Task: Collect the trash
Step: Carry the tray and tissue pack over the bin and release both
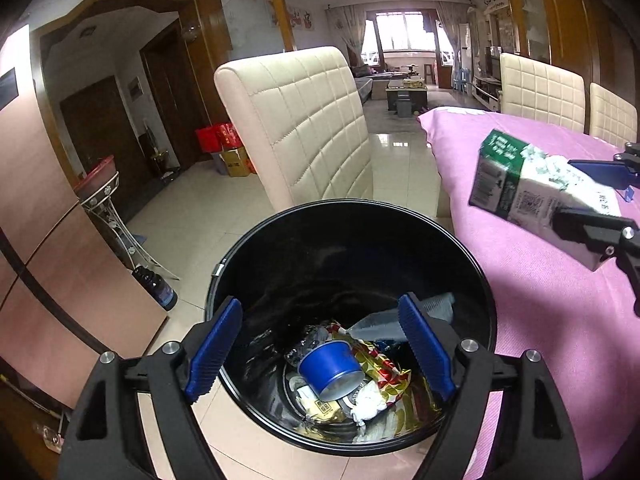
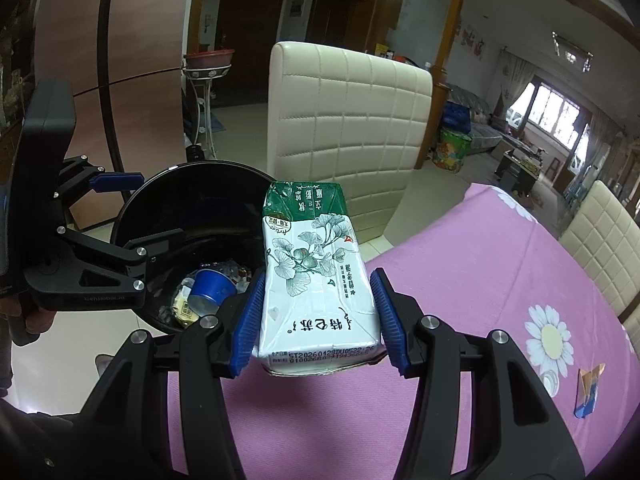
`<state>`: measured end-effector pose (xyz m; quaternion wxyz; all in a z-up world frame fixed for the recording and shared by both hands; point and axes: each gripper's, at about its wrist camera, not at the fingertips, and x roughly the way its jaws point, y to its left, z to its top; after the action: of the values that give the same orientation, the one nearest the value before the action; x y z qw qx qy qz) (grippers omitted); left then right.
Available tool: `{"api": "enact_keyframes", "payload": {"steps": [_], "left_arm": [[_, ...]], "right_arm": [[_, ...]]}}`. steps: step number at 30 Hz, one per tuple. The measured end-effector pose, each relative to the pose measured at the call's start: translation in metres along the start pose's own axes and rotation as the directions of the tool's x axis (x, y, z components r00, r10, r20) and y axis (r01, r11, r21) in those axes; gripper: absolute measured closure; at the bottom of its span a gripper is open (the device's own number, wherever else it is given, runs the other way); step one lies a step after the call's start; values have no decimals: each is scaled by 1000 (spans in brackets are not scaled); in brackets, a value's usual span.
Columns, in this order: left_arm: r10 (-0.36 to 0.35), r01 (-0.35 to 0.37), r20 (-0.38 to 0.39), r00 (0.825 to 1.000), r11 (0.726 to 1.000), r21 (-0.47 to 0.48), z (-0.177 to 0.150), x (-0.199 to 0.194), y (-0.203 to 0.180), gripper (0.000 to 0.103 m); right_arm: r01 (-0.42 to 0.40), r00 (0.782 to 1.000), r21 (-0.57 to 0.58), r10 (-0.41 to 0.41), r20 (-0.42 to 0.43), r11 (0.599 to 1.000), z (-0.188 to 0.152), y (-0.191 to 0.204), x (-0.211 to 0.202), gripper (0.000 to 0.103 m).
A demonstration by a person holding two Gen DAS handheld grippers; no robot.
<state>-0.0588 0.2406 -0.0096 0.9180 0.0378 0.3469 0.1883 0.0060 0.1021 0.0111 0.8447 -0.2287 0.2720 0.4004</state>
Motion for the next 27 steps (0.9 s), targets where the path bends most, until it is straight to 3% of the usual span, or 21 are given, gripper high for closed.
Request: {"api": "enact_keyframes", "payload": {"steps": [24,27], "left_arm": [[45,-45,-7,999,998,-40,-3,1,20,24],[50,-50,-6,999,998,-42,-4,1,22,24]], "right_arm": [[-83,996,-86,83,-14,993,19,44,24,48],[-79,997,-88,79,0,993,22,46,25,42]]}}
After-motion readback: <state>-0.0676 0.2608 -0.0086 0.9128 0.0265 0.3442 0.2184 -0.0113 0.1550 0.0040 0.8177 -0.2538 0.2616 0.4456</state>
